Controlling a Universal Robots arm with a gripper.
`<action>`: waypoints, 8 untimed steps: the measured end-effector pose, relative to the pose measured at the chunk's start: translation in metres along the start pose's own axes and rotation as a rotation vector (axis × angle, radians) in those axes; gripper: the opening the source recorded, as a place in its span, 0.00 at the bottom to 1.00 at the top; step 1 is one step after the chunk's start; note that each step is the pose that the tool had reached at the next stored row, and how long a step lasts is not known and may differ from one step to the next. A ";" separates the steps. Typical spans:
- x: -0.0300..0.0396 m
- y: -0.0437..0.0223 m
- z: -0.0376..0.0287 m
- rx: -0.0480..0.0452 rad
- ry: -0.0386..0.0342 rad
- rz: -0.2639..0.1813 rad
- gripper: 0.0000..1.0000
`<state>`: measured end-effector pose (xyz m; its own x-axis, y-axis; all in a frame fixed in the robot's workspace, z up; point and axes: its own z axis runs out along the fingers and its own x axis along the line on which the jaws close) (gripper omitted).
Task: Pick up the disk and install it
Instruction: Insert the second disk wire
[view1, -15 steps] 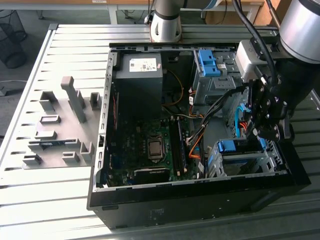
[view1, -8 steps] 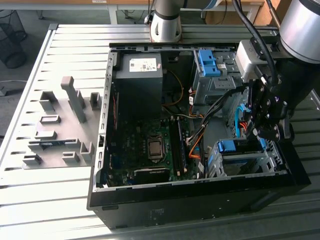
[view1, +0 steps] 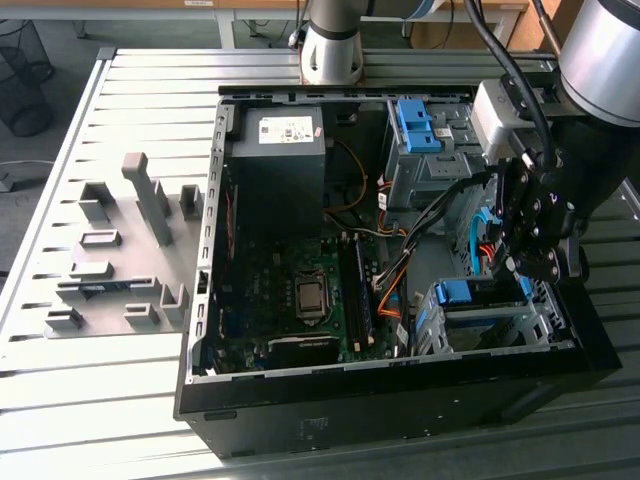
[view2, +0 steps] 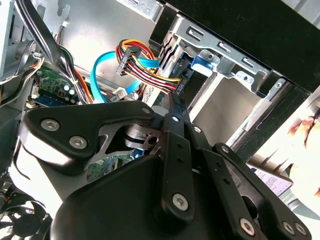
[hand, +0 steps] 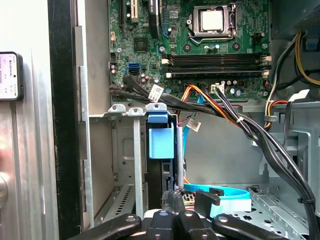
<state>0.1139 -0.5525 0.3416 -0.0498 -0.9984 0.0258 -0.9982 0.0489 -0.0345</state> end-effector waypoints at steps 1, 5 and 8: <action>0.0000 0.0000 0.0000 0.0000 0.0000 0.000 0.11; 0.0001 0.0016 -0.0003 0.0000 0.0003 0.000 0.11; 0.0006 0.0082 -0.0004 0.0000 0.0001 0.000 0.11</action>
<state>0.1056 -0.5527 0.3417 -0.0499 -0.9984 0.0259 -0.9982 0.0490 -0.0345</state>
